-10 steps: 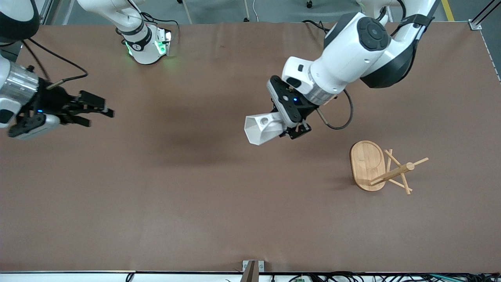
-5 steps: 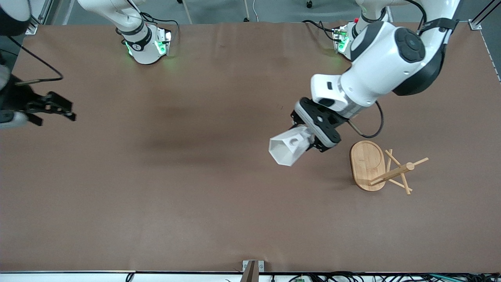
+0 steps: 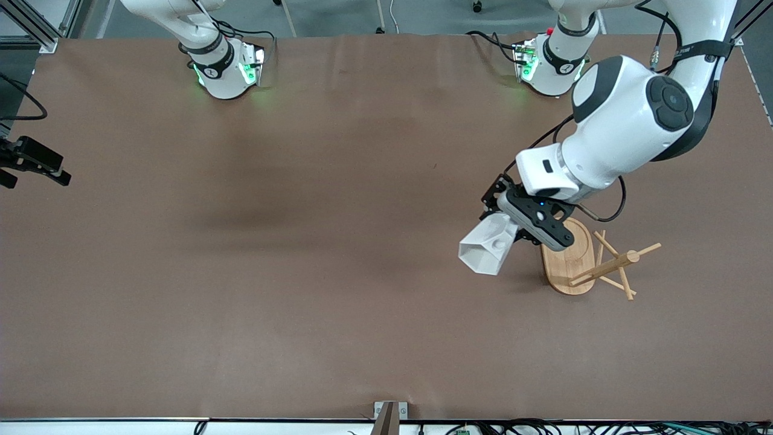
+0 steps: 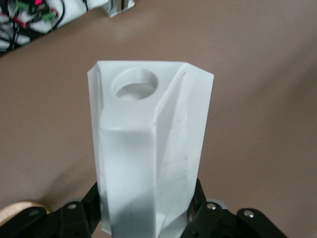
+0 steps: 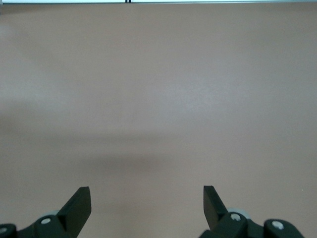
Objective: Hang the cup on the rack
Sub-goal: 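Carry the cup with the left gripper over the wooden rack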
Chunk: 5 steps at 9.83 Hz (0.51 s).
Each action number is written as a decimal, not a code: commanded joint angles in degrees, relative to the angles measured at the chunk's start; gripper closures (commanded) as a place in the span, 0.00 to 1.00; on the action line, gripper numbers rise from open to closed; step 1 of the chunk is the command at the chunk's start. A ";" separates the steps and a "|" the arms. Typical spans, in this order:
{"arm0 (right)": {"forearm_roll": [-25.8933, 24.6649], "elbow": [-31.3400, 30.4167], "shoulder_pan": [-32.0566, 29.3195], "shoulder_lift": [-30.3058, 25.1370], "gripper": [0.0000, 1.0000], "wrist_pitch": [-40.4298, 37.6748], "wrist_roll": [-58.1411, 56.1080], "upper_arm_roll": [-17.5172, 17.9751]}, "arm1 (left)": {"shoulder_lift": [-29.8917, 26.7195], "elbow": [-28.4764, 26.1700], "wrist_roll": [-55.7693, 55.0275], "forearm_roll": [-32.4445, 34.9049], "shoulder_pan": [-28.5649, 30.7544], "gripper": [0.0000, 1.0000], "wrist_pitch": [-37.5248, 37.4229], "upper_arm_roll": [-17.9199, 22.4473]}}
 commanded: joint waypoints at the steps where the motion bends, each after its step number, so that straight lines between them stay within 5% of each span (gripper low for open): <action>1: -2.85 1.95 -1.19 0.29 0.00 -2.12 0.89 0.93 | -7.17 -10.35 -2.98 0.36 -0.49 0.99 0.34 2.00; 3: -4.71 1.24 -0.75 -0.06 0.00 -5.09 5.26 1.45 | -10.78 -16.85 -2.99 -1.47 -0.66 0.99 0.34 5.06; 5: -4.71 -1.64 -4.76 -2.68 0.00 -5.99 6.51 6.70 | -13.33 -21.18 -3.16 -3.59 -2.07 0.99 0.43 7.36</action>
